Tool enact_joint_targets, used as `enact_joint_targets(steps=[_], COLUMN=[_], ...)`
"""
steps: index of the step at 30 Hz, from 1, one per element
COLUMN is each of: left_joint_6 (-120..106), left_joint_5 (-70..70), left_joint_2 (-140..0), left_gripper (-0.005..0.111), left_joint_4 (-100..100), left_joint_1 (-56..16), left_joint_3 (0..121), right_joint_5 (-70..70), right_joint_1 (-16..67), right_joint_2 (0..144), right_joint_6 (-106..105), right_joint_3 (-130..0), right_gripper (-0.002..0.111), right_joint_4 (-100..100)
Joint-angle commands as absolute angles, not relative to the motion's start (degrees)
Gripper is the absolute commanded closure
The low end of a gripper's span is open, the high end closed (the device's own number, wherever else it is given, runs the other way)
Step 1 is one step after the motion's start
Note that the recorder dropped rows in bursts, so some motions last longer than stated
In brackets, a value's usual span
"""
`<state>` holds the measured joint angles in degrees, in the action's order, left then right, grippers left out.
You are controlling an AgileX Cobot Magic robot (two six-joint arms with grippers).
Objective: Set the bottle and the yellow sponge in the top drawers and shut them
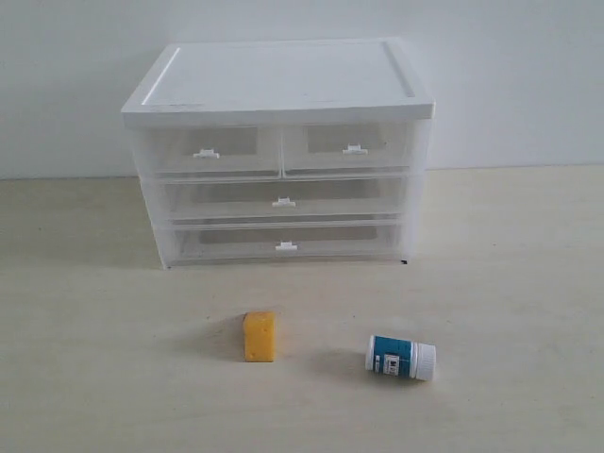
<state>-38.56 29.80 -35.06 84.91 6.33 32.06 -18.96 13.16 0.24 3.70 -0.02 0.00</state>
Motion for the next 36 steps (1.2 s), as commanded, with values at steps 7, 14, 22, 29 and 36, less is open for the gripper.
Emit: enact_joint_targets(steps=[7, 14, 22, 29, 36], left_joint_6=[-50.0, -59.4, -62.6, -66.7, -70.1], left_joint_5=[43.0, 49.6, 49.6, 50.4, 52.1], left_joint_2=[-63.2, -72.8, -73.8, -73.8, -75.4], left_gripper=[0.103, 0.103, 0.103, 0.103, 0.103], left_joint_4=[85.0, 91.3, 93.8, 96.1, 99.9], left_joint_1=[6.1, 6.1, 6.1, 6.1, 6.1], left_joint_3=[35.6, 35.6, 35.6, 35.6, 38.0], right_joint_5=[-9.7, 2.2, 22.5, 35.4, 33.7], right_joint_1=[13.2, 13.2, 13.2, 13.2, 13.2], right_joint_2=[0.0, 0.0, 0.0, 0.0, 25.4], right_joint_6=[2.1, 6.1, 21.3, 51.2, 73.8], right_joint_3=[0.0, 0.0, 0.0, 0.0, -24.3], right_gripper=[0.108, 0.108, 0.108, 0.108, 0.108], right_joint_4=[1.1, 2.7, 2.7, 1.8, -21.9])
